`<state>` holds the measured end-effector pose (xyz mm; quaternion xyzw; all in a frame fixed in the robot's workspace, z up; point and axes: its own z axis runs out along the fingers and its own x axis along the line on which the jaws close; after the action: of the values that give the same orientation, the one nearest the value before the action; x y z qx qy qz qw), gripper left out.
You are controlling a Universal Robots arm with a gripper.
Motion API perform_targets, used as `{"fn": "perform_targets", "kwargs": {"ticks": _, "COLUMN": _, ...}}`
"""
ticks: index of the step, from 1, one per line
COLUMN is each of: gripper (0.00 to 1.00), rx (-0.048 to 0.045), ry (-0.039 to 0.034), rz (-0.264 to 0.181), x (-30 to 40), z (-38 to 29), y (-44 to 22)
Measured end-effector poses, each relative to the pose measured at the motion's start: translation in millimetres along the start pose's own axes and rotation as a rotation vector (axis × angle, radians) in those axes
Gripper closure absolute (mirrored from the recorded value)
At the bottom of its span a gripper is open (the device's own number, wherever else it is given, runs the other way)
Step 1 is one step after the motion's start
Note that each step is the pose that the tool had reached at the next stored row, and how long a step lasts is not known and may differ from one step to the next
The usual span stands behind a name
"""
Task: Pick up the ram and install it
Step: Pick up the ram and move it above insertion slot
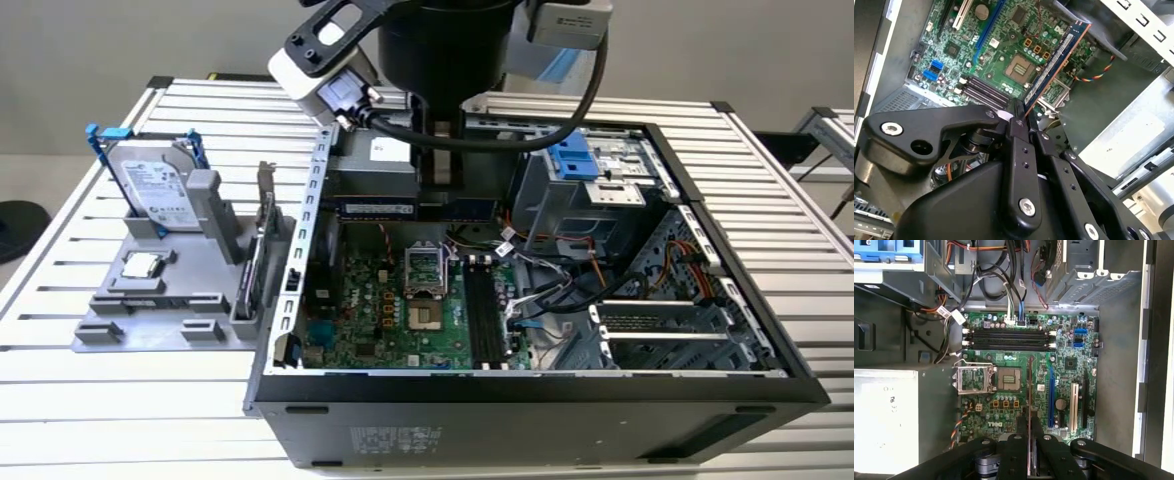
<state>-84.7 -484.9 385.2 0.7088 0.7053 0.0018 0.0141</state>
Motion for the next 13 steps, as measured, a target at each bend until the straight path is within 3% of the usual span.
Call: {"fn": "perform_targets", "kwargs": {"ticks": 13, "gripper": 1.0, "rx": 0.0, "ry": 0.0, "rz": 0.0, "x": 0.1, "z": 0.3, "y": 13.4}}
